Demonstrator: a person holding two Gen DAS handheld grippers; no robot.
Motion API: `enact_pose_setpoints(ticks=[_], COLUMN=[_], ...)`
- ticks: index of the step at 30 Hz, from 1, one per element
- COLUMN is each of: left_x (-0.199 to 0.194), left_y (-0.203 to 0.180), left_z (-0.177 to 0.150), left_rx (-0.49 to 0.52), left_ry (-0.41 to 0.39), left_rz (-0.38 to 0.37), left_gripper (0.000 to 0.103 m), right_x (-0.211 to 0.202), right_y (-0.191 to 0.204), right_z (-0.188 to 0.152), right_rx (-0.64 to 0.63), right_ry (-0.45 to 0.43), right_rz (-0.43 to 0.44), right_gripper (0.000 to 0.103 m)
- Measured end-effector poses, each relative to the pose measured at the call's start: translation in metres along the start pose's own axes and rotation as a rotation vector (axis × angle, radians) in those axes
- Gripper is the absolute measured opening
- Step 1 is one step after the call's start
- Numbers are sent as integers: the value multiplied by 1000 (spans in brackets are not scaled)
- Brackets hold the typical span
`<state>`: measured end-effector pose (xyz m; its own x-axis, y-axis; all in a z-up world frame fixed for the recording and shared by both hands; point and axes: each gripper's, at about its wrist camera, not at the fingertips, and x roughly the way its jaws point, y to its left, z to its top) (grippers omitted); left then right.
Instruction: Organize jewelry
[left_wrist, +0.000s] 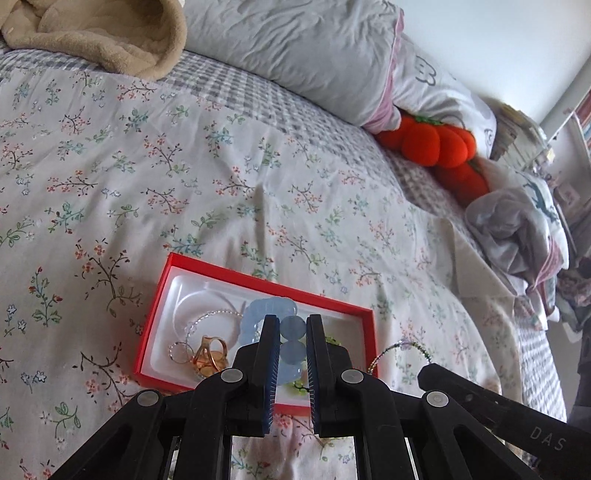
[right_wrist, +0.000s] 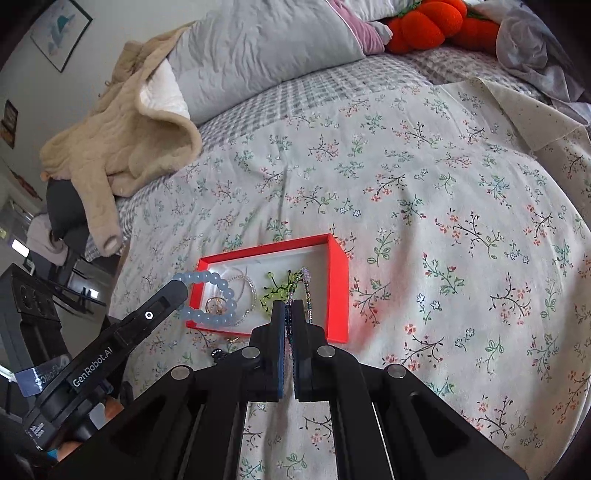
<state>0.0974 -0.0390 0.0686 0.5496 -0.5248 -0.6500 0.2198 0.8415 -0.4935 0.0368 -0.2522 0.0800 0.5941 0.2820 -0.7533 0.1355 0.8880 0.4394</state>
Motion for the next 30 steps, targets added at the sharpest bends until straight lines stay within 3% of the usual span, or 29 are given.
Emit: enact_pose_setpoints(ticks=[11, 20, 25, 30], left_x=[26, 35, 24, 14], left_y=[29, 46, 41, 50], left_z=[8, 10, 9, 8], left_rx=[-10, -31, 7, 9], left_ry=[15, 45, 33, 37], left_rz=[64, 97, 110, 129], left_gripper=[9, 10, 27, 31], right_x=[12, 30, 36, 47], right_y=[2, 25, 37, 50], right_z=[17, 16, 14, 10], right_rx=[9, -42, -69, -86], right_ry=[-36, -14, -7, 10], right_rz=[17, 22, 22, 31], right_gripper=[3, 3, 3, 3])
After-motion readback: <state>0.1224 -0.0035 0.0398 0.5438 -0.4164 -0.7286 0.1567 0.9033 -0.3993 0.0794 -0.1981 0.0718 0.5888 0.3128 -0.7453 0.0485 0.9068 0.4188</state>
